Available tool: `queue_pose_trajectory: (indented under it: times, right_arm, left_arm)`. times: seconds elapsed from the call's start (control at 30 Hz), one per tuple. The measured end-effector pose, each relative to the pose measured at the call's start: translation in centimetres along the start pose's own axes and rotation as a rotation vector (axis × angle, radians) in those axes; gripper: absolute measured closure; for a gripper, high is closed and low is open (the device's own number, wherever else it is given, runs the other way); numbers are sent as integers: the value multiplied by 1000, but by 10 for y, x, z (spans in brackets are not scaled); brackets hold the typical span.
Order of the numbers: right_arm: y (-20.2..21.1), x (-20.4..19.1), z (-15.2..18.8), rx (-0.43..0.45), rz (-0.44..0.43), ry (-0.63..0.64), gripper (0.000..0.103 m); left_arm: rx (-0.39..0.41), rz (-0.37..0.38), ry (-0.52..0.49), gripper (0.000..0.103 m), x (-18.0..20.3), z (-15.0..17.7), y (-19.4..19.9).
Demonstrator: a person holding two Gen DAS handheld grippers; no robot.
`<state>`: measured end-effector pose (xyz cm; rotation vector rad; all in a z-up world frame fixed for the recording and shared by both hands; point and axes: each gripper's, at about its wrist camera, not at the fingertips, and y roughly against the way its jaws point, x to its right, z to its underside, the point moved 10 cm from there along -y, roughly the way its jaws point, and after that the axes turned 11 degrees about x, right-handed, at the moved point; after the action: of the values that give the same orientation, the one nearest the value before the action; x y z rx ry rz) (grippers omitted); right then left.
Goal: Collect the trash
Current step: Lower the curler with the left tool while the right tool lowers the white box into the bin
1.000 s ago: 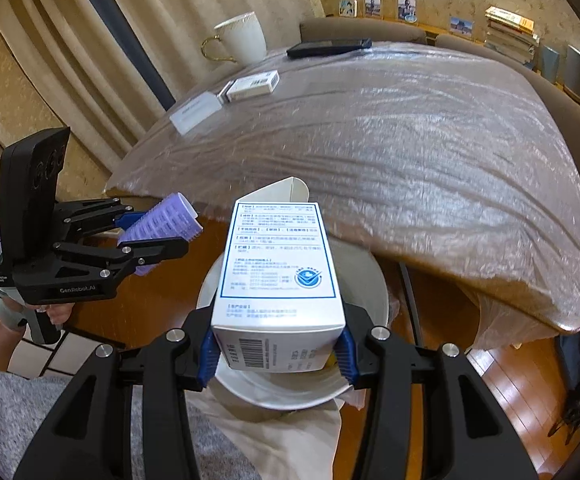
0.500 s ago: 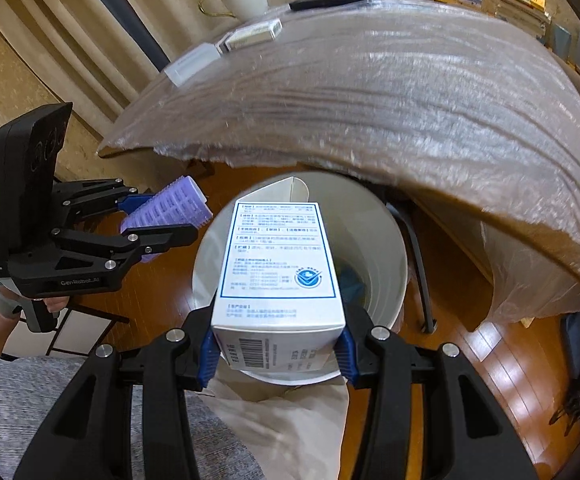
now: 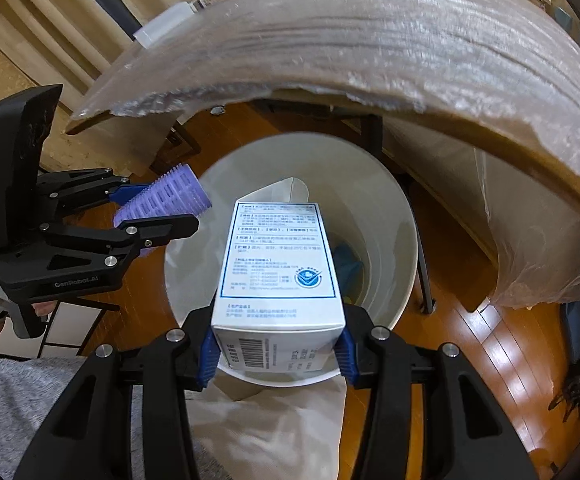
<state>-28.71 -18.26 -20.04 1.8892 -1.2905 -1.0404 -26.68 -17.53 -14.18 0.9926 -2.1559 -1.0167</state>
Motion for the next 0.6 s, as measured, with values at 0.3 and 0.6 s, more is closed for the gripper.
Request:
queue_pose_trajectory:
  times: [0.3,0.6]
  right_arm:
    - [-20,6,7,-25,41,-4,57]
    - [-38,13,7,-38,73,-19,57]
  left_arm:
    - [-35,-25,-3,59,-4,7,-21]
    - [-59,-33,-15,59,-9,9,-40]
